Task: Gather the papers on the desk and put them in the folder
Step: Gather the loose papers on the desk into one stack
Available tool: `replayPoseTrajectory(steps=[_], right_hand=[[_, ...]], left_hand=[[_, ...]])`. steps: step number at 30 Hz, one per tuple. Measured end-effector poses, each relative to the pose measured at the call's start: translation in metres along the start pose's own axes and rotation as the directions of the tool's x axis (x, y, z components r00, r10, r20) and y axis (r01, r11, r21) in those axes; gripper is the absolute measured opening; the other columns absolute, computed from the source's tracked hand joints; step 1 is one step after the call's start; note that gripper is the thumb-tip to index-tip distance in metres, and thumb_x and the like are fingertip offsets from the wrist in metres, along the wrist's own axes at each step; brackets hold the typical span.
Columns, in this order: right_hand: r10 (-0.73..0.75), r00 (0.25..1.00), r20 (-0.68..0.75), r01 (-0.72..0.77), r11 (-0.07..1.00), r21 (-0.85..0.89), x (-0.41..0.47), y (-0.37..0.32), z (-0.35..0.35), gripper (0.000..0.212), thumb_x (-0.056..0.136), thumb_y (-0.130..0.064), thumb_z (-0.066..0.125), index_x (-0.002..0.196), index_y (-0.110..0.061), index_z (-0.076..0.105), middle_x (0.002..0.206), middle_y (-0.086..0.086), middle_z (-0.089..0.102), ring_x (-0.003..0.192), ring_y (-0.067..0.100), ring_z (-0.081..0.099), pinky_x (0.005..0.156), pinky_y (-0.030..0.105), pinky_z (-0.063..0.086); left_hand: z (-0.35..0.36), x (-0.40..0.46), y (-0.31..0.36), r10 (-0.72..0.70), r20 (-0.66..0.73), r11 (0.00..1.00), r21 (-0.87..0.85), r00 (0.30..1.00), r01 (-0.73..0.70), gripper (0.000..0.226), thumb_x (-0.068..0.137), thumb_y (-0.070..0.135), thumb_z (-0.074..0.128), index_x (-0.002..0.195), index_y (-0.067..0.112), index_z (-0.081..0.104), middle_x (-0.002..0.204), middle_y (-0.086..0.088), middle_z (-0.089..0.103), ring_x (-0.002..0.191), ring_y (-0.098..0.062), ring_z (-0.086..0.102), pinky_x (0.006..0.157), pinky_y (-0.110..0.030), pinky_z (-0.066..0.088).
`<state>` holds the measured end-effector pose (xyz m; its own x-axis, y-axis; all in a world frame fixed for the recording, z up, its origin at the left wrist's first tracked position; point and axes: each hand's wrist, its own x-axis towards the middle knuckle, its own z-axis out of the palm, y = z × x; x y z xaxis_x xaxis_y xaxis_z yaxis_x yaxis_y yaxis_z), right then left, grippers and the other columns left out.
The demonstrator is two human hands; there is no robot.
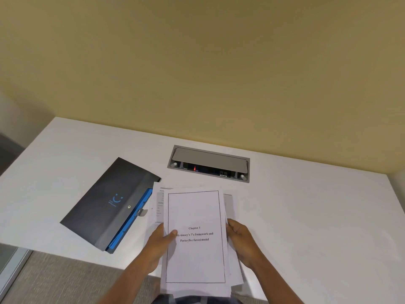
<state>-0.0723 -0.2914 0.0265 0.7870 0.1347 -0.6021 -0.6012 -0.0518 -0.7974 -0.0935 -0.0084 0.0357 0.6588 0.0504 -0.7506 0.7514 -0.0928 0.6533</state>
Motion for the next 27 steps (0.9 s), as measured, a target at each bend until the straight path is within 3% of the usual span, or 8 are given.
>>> replayPoseTrajectory(steps=[7,10,12,14,16,19,23,27], right_hand=[[0.113,0.981,0.157,-0.113,0.994,-0.010,-0.001,-0.002,0.017,0.031,0.105,-0.016,0.062,0.131,-0.025,0.075,0.131,0.008,0.078,0.121,0.031,0.075,0.105,0.056,0.059],[0.156,0.968,0.196,-0.155,0.988,-0.020,0.002,-0.001,0.025,0.028,0.106,-0.024,0.061,0.131,-0.026,0.075,0.129,0.008,0.078,0.120,0.030,0.075,0.104,0.052,0.060],[0.187,0.965,0.182,-0.175,0.981,-0.083,0.005,-0.003,0.031,0.030,0.106,-0.037,0.060,0.124,-0.020,0.077,0.122,0.010,0.080,0.107,0.026,0.075,0.095,0.041,0.058],[0.185,0.976,0.111,-0.159,0.964,-0.212,0.011,-0.006,0.037,0.046,0.104,-0.051,0.057,0.112,-0.010,0.076,0.101,0.007,0.082,0.086,0.023,0.066,0.082,0.035,0.050],[0.129,0.991,0.039,-0.108,0.932,-0.345,0.020,-0.015,0.045,0.042,0.105,-0.047,0.057,0.104,-0.011,0.079,0.091,0.002,0.082,0.076,0.026,0.072,0.078,0.038,0.061],[-0.051,0.999,-0.019,0.028,0.793,-0.609,0.037,-0.031,0.055,0.026,0.103,-0.033,0.066,0.118,-0.015,0.077,0.106,0.005,0.080,0.101,0.027,0.077,0.098,0.046,0.060],[-0.130,0.991,0.005,0.091,0.667,-0.739,0.059,-0.050,0.068,0.077,0.091,-0.045,0.080,0.155,-0.017,0.049,0.148,0.004,0.060,0.139,0.023,0.056,0.117,0.042,0.046],[-0.176,0.977,0.121,0.188,0.438,-0.879,0.086,-0.061,0.081,0.115,0.083,-0.060,0.082,0.168,-0.014,0.018,0.174,0.004,0.025,0.161,0.027,0.023,0.130,0.048,0.027]], left_hand=[[-0.011,-0.003,-0.015,-0.035,-0.025,0.999,-0.033,0.999,0.035,0.039,0.097,0.030,0.069,0.132,0.028,0.052,0.135,0.003,0.059,0.125,-0.020,0.051,0.106,-0.047,0.044],[-0.019,-0.004,-0.024,-0.040,-0.059,0.999,-0.038,0.997,0.038,0.029,0.096,0.030,0.071,0.120,0.032,0.056,0.127,0.005,0.062,0.126,-0.021,0.051,0.100,-0.044,0.046],[-0.022,-0.005,-0.028,-0.012,-0.107,0.999,-0.030,0.994,0.009,0.024,0.096,0.027,0.070,0.116,0.034,0.057,0.124,0.007,0.064,0.122,-0.020,0.054,0.096,-0.041,0.047],[-0.025,-0.006,-0.033,0.006,-0.194,1.000,-0.015,0.981,-0.009,0.035,0.097,0.025,0.069,0.130,0.026,0.057,0.133,0.004,0.063,0.129,-0.024,0.054,0.105,-0.047,0.048],[-0.029,-0.008,-0.038,-0.010,-0.283,1.000,-0.016,0.959,0.005,0.042,0.098,0.026,0.067,0.138,0.021,0.055,0.133,0.000,0.063,0.132,-0.031,0.056,0.110,-0.055,0.048],[-0.040,-0.012,-0.047,-0.056,-0.350,0.995,-0.102,0.935,0.021,0.037,0.099,0.026,0.066,0.134,0.019,0.057,0.126,-0.006,0.069,0.121,-0.035,0.064,0.105,-0.060,0.051],[-0.059,-0.019,-0.062,-0.082,-0.387,0.983,-0.183,0.919,0.011,0.029,0.100,0.022,0.064,0.129,0.021,0.062,0.117,-0.001,0.073,0.113,-0.032,0.069,0.103,-0.055,0.053],[-0.075,-0.027,-0.073,-0.062,-0.422,0.984,-0.180,0.904,-0.017,0.031,0.100,0.018,0.064,0.131,0.020,0.063,0.121,-0.004,0.073,0.114,-0.031,0.069,0.104,-0.055,0.053]])
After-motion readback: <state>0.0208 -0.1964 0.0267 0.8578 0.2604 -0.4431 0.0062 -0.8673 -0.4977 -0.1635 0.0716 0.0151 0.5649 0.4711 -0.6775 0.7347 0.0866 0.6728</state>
